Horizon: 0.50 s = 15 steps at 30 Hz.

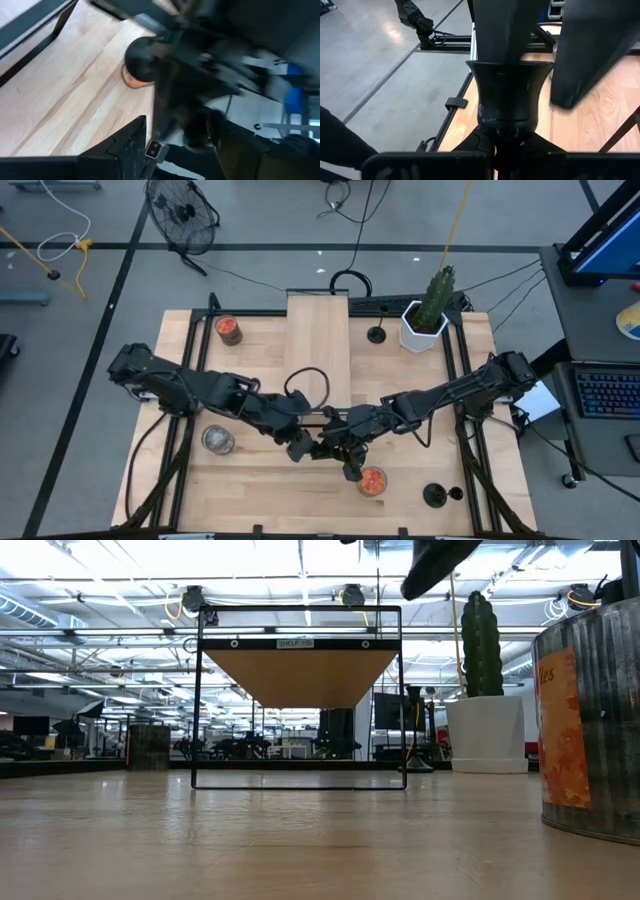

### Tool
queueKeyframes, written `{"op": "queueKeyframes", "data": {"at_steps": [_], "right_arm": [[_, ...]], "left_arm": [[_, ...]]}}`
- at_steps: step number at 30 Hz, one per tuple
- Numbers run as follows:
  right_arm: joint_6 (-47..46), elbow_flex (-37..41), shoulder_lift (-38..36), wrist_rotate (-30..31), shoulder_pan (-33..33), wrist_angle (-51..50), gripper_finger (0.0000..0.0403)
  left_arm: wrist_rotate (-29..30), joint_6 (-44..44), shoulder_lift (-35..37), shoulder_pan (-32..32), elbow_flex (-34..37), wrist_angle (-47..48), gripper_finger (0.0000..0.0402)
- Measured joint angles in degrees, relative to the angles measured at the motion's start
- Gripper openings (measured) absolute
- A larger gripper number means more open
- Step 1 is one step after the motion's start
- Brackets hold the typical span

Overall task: Pick & Place candle stick holders
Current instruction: Put the bottom left black candle holder on the shelf

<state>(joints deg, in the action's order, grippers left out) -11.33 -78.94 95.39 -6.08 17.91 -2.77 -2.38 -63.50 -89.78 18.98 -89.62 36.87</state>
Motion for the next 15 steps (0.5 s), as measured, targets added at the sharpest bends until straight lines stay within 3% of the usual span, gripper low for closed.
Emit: {"op": "queueKeyframes", "data": {"at_steps": [10,15], "right_arm": [[-1.5,2.4,0.1,0.2,-0.1,1.4,0.0008],[-1.5,2.5,-1.4,0.1,-0.1,1.7,0.0008]], "left_arm": [[2.2,0.3,5.6,0.7,-0.1,0.8,0.0225],[9.1,0.4,9.3,2.9,-0.1,4.7,0.0225]]}}
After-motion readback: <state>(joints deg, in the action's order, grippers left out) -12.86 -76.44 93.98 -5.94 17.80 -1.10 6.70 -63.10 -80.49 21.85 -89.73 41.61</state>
